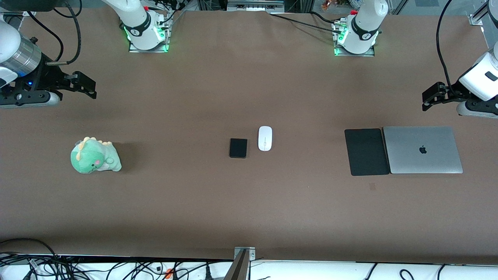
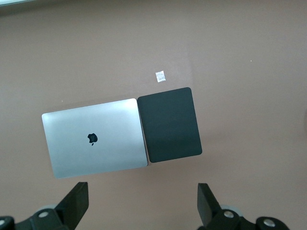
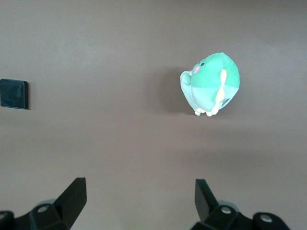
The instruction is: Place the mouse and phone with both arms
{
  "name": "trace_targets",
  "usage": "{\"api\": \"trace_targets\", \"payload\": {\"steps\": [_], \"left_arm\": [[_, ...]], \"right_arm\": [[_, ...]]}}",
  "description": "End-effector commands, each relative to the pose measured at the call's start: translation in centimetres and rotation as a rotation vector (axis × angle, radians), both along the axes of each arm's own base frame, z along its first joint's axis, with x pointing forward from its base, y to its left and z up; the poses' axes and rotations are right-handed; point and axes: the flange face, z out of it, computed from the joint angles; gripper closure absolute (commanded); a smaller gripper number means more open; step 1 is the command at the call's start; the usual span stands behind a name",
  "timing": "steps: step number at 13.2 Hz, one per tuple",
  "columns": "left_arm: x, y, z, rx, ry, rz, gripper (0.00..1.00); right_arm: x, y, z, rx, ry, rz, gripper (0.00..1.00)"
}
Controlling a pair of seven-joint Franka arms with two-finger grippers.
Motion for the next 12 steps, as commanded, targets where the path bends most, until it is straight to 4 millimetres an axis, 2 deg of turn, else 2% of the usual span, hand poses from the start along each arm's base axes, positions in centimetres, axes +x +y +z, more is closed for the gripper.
{"api": "trace_targets", "payload": {"steps": [1,8,12], "left_arm": [[0.3,0.0,0.6,-0.020,0.002,0.004,0.00],[0.3,0.1,0.5,-0.017,0.005,0.002,0.00],[0.9,-0.3,-0.7,-0.017,0.026,-0.001,0.00]], "right_arm": [[0.3,0.0,0.5,-0.011,-0.009,0.005,0.00],[0.3,0.0,0.5,-0.011,-0.009,0.005,0.00],[0.3,0.0,0.5,-0.011,-0.009,0.005,0.00]]}}
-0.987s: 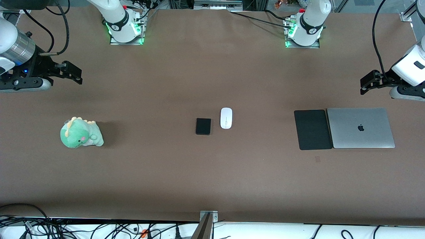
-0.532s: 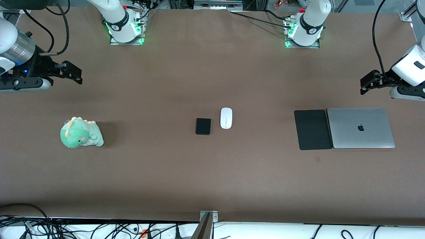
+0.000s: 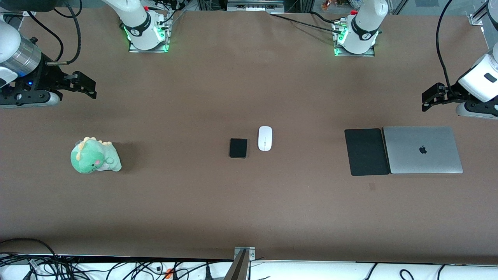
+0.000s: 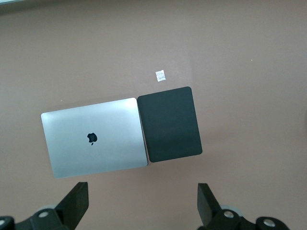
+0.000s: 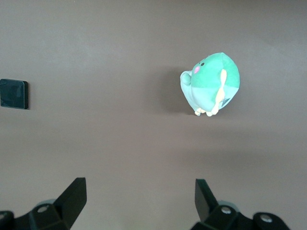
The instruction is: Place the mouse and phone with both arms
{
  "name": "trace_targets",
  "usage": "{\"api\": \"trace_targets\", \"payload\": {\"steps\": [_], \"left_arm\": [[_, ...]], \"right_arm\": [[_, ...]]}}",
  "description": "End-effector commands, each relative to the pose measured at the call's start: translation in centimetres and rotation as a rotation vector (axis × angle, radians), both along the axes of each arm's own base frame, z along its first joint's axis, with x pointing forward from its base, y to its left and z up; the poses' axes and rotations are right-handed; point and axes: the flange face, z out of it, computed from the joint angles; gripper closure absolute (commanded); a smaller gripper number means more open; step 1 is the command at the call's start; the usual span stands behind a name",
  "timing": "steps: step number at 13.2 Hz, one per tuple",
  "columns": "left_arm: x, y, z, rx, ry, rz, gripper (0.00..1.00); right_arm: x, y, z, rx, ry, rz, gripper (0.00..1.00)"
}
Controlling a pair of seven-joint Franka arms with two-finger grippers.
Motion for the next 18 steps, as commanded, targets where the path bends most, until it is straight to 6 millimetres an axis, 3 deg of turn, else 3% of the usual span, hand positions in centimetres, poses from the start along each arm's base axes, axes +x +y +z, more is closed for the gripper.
{"api": "trace_targets", "payload": {"steps": [1,3,10,12,15,18], "left_arm": [[0.7,-0.3,-0.5,-0.019,0.023,-0.001,0.00],[0.5,-0.1,-0.9,-0.020,0.049,0.003,0.00],[-0.9,-2.3,-2.4,-0.019,0.191,-0.032,0.00],[-1.1,-5.1,-3.5,-0.032,0.243,-0.072,0.00],[-1.4,-11.7,-5.0,-0.021,0.271,-0.173,0.00],[-1.0,-16.6,-9.0,-0.010,0.328,-0.206,0.00]], "right_arm": [[0.3,0.0,0.5,-0.011,-0.009,0.005,0.00],[0.3,0.0,0.5,-0.011,-0.009,0.003,0.00],[0.3,0.1,0.5,-0.011,-0.009,0.005,0.00],[0.2,0.1,0.5,-0.010,-0.009,0.006,0.00],[0.3,0.1,0.5,-0.011,-0.009,0.005,0.00],[0.3,0.1,0.5,-0.011,-0.009,0.006,0.00]]}}
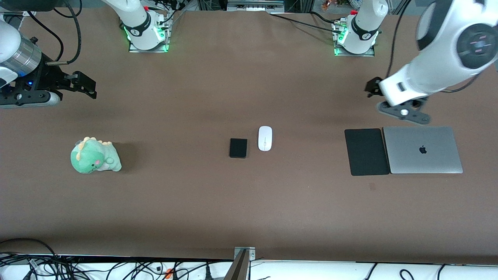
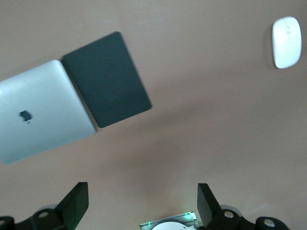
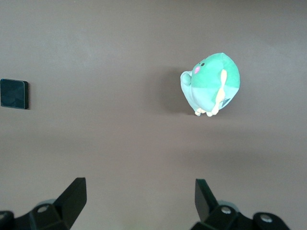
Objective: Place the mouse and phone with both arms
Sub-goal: 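Reach the left gripper to the white mouse and grasp it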
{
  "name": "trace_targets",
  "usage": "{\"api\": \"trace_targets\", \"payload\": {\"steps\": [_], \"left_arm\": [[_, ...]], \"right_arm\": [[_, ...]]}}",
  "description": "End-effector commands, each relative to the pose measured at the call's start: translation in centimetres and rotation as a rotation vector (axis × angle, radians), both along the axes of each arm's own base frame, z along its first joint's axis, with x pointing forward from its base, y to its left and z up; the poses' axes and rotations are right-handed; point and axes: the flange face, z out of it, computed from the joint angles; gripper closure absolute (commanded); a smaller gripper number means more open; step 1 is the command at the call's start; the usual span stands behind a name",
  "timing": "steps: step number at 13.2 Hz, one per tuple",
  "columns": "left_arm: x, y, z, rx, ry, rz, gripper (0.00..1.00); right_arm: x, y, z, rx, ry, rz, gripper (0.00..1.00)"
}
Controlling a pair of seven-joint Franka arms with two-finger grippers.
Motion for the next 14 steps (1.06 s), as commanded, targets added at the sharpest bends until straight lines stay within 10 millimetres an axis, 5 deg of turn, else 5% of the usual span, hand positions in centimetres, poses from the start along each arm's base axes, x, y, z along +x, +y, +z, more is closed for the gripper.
{"api": "trace_targets", "payload": {"steps": [1,3,6,8,11,14], "left_arm": [[1.8,-3.9,-3.6,-0.011,0.034,-0.015,0.00],[3.0,-9.7,-8.7,-0.017,0.001,-0.036,0.00],[2.5,-19.4,-17.8,-0.020,-0.089,0.080,0.00],[1.7,-24.0,-22.1,-0.056,-0.153,0.153,0.00],[-0.7,-29.8,-26.4,-0.130,-0.234,0.218,0.00],[-2.6,-32.0,-29.0,-0.156,-0.262,0.200,0.00]], "right_arm": [[0.3,0.1,0.5,-0.011,-0.008,0.006,0.00],[0.3,0.1,0.5,-0.011,-0.008,0.006,0.00],[0.3,0.1,0.5,-0.011,-0.008,0.006,0.00],[0.3,0.1,0.5,-0.010,-0.008,0.005,0.00],[0.2,0.1,0.5,-0.010,-0.006,0.005,0.00],[0.2,0.1,0.5,-0.012,-0.006,0.006,0.00]]}}
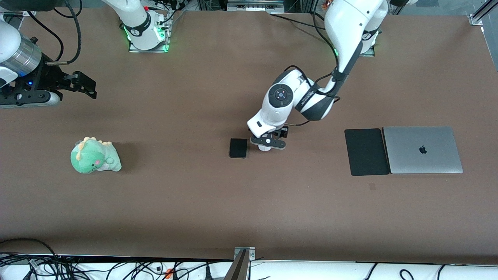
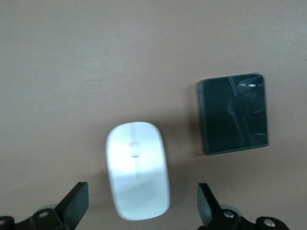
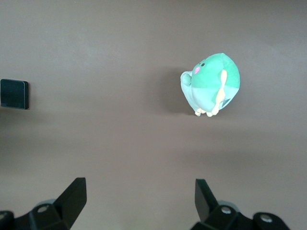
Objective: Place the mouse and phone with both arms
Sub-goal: 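Reach the left gripper to the white mouse and grasp it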
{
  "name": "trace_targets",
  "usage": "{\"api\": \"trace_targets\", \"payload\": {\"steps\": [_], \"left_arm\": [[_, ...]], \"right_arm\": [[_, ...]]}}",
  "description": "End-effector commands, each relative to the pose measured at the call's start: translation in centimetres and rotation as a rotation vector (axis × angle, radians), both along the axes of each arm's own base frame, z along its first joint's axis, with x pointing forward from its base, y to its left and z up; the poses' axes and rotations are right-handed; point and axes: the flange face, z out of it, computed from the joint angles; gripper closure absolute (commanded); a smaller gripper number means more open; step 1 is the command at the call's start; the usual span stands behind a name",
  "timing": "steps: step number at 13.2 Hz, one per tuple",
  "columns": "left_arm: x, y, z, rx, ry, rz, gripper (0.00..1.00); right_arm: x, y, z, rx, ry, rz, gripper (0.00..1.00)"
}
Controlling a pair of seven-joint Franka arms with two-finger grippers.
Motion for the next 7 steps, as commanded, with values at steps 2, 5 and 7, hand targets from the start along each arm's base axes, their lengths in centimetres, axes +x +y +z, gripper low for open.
{"api": "trace_targets", "payload": {"steps": [2,5,7], "left_arm": [[0.0,-0.6,-1.7,0.025,-0.051,-0.019,0.00],[-0.2,0.2,-3.3,0.069,-0.058,-0.025,0.00],[-0.2,0.0,-4.3,0.059,-0.076,0.003,0.00]], "right_arm": [[0.2,-0.1,0.4,-0.012,-0.003,0.003,0.00],[0.3,-0.2,0.3,-0.001,-0.005,-0.003,0.00],[0.8,-0.2,0.1,0.005,-0.019,0.010,0.00]]}}
